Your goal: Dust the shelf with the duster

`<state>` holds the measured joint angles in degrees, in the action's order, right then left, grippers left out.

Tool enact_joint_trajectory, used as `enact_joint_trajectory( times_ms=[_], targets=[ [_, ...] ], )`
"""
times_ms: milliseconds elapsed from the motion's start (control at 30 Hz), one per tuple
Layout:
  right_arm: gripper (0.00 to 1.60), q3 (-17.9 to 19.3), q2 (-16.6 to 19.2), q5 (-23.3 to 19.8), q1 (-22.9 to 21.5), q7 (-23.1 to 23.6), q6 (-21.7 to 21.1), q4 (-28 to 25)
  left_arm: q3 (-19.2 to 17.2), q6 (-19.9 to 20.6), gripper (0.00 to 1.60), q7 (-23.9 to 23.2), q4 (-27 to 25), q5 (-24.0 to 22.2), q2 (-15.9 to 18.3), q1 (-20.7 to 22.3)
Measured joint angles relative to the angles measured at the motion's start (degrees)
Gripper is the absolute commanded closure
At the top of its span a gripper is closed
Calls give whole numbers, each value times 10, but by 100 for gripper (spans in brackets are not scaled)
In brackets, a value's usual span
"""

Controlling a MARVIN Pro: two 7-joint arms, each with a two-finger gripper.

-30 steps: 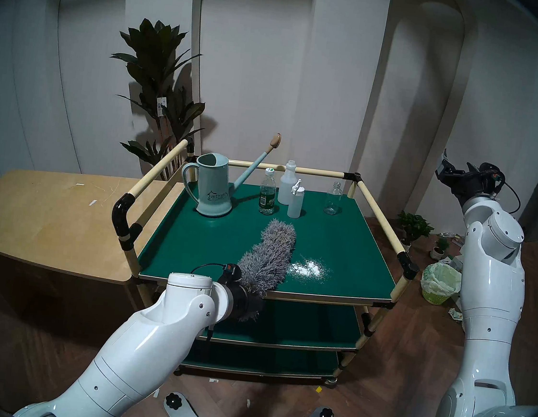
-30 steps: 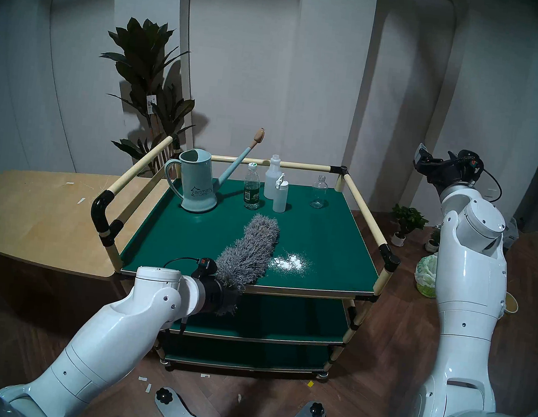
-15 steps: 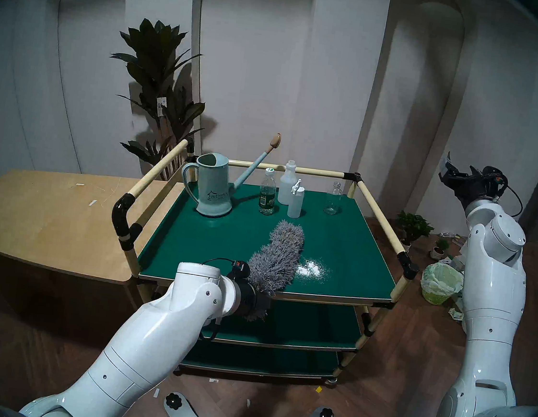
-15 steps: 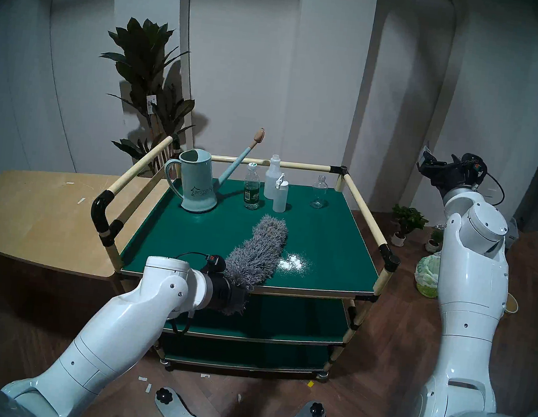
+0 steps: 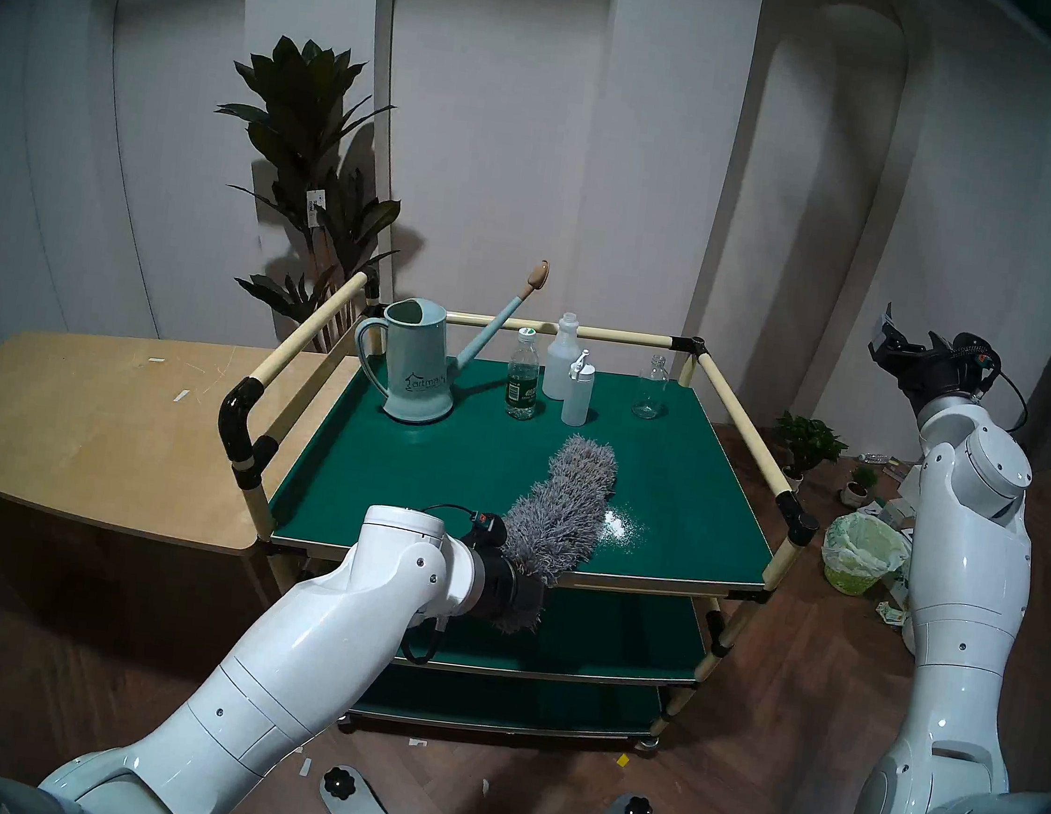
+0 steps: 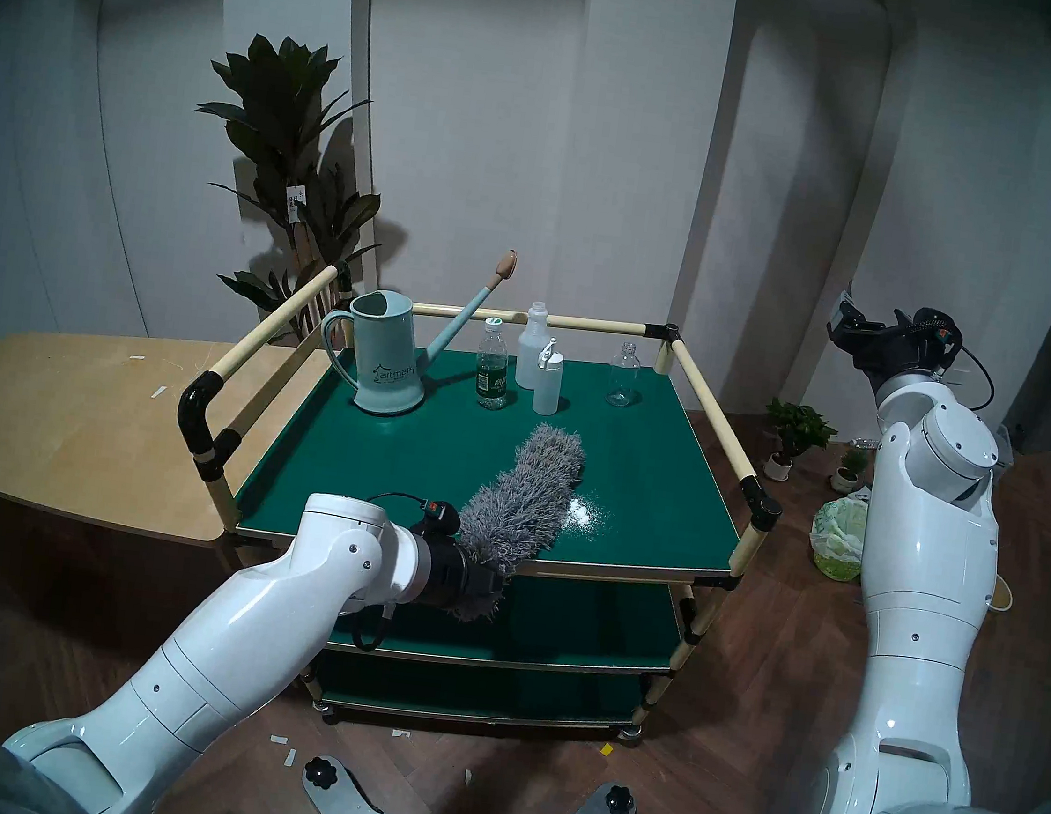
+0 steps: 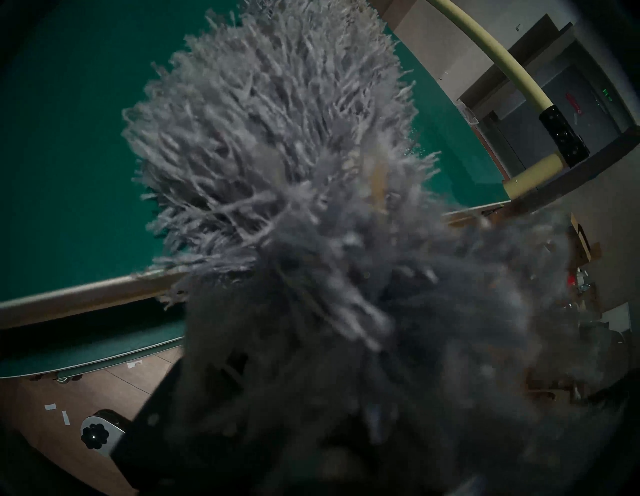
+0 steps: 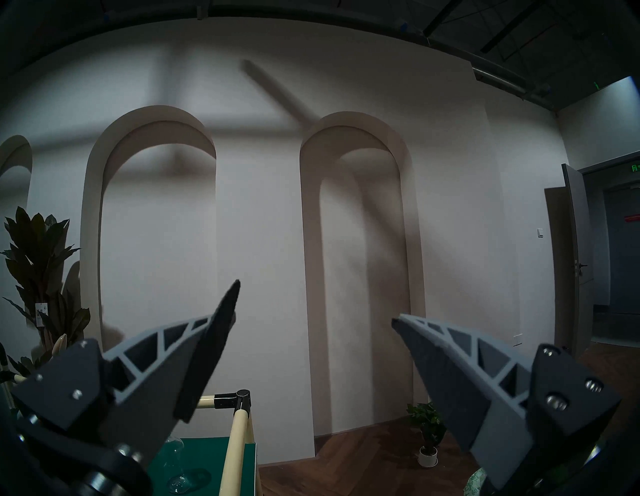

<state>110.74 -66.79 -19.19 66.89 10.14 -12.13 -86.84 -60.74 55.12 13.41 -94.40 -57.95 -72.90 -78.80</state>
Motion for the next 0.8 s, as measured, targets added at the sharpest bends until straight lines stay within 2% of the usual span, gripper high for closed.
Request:
enact_joint_trajectory(
  times_ms=[233,800],
  targets=[
    [0,2,2,4,0,2,4,8,26,0,160,-27,10,-7,7,20],
    [0,2,4,16,-3,8,15,33,112,0,160,-132,14,-39,62,65]
  ],
)
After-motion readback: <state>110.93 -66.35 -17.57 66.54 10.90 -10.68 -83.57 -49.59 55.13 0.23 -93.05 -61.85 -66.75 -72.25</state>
